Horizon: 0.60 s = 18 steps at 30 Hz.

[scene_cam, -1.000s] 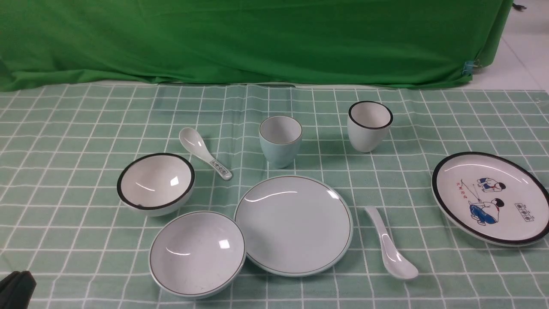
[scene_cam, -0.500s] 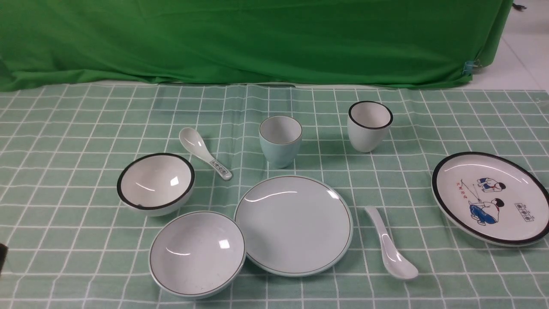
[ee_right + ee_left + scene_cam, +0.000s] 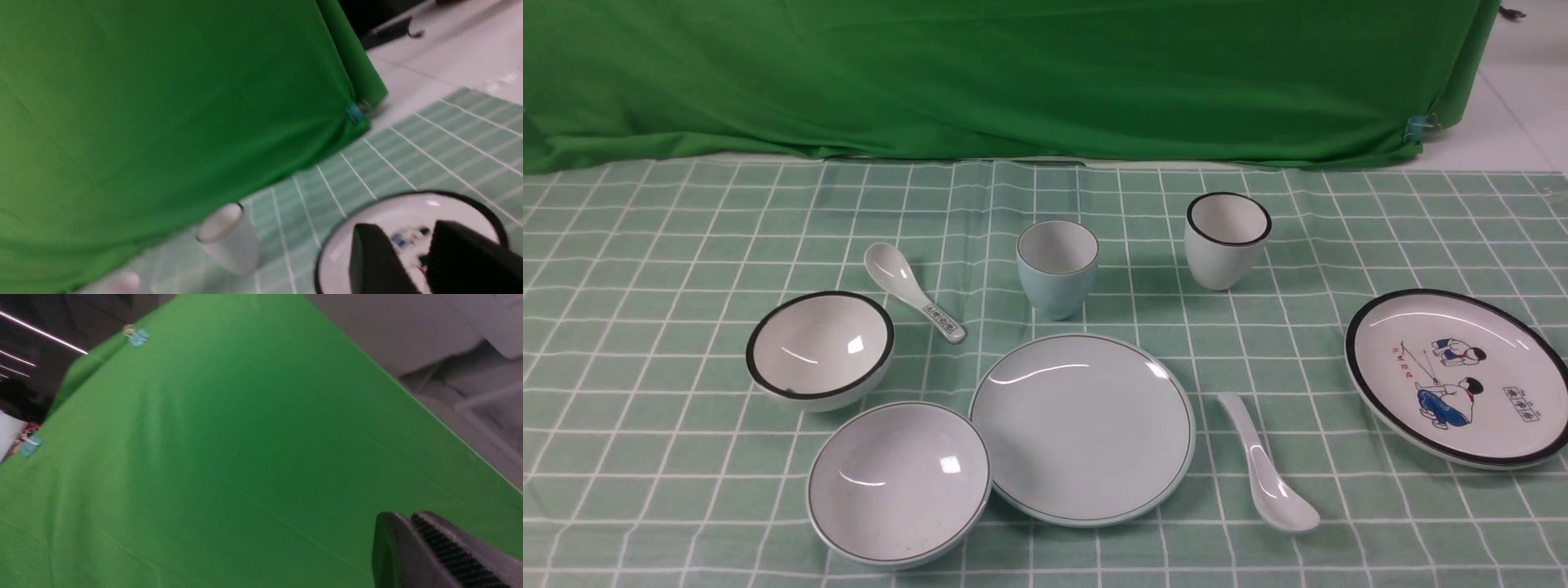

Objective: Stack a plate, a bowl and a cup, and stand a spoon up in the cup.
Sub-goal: Use the left arm to grab a blue rice bowl

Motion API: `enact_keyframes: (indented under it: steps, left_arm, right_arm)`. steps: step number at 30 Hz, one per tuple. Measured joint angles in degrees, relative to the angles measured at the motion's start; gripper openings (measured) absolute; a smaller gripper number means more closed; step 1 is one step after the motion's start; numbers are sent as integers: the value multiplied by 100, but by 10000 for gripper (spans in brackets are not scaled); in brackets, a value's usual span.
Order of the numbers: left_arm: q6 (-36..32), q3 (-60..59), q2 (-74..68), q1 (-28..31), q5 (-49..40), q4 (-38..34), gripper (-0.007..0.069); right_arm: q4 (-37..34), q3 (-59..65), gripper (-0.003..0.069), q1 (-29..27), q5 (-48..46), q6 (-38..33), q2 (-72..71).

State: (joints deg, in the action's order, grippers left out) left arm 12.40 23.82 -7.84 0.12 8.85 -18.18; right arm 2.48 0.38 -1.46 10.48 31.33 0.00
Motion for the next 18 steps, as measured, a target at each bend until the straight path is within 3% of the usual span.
enact_keyframes:
  steps: [4,6,7,9,11,13,18]
  left_arm:
    - [-177,1658,-1471,0,-2384,145,17]
    - [-566,2322,-2347,0,-3712,145,17]
    - [-614,2322,-2439,0,-3836,145,17]
    - [-1240,2836,-3668,0,-5208,91,17]
    - [-1426,2872,-4147,0,-5550,91,17]
    - [-1638,2821,-5012,-84,-5829,148,8]
    - [-1522,2738,-6206,-883,-5704,615,1]
  right_arm:
    - [-22,0,241,0,484,143,0]
    - [-36,0,241,0,628,222,0]
    - [-45,0,241,0,655,239,0]
    - [-48,0,211,20,553,719,0]
    - [-48,-64,177,79,237,899,0]
    - [-48,-461,66,417,-863,901,70]
    - [-55,-1987,27,1559,-3077,-401,951]
